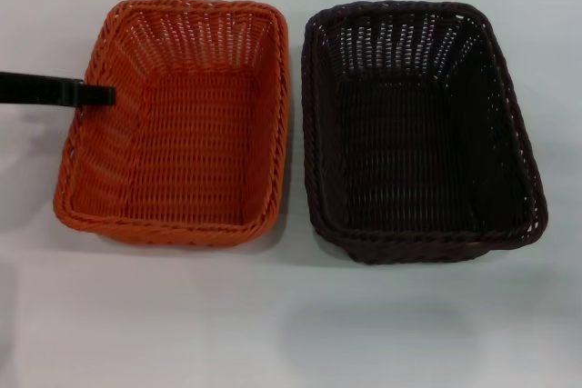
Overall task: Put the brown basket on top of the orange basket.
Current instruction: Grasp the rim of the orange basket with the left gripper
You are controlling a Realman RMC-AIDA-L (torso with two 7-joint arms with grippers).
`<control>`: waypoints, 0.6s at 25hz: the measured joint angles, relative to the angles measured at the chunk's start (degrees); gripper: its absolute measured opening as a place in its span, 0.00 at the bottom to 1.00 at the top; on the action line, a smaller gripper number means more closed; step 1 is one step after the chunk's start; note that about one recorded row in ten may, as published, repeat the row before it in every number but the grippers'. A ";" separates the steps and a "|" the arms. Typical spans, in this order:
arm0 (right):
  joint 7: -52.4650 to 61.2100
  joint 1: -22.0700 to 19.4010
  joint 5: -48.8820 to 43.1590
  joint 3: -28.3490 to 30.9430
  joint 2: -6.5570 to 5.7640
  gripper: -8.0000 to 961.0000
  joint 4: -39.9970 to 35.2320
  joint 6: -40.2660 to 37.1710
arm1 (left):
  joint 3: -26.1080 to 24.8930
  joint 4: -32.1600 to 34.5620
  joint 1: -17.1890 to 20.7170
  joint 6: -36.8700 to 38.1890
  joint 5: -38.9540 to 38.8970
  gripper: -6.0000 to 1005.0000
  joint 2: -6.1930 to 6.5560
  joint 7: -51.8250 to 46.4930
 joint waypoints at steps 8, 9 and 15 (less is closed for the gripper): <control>-0.02 0.00 -0.08 0.00 -0.07 0.86 0.03 -0.11 | 1.29 -3.48 -0.66 1.23 -1.39 0.82 0.05 0.19; -0.02 0.00 -0.11 0.00 -0.09 0.86 0.05 -0.11 | 1.29 -3.48 -0.66 1.23 -1.39 0.82 0.05 0.19; -0.02 0.10 -0.18 0.00 -0.16 0.86 0.19 -0.11 | 1.22 -4.38 -0.98 1.43 -1.04 0.78 0.35 1.25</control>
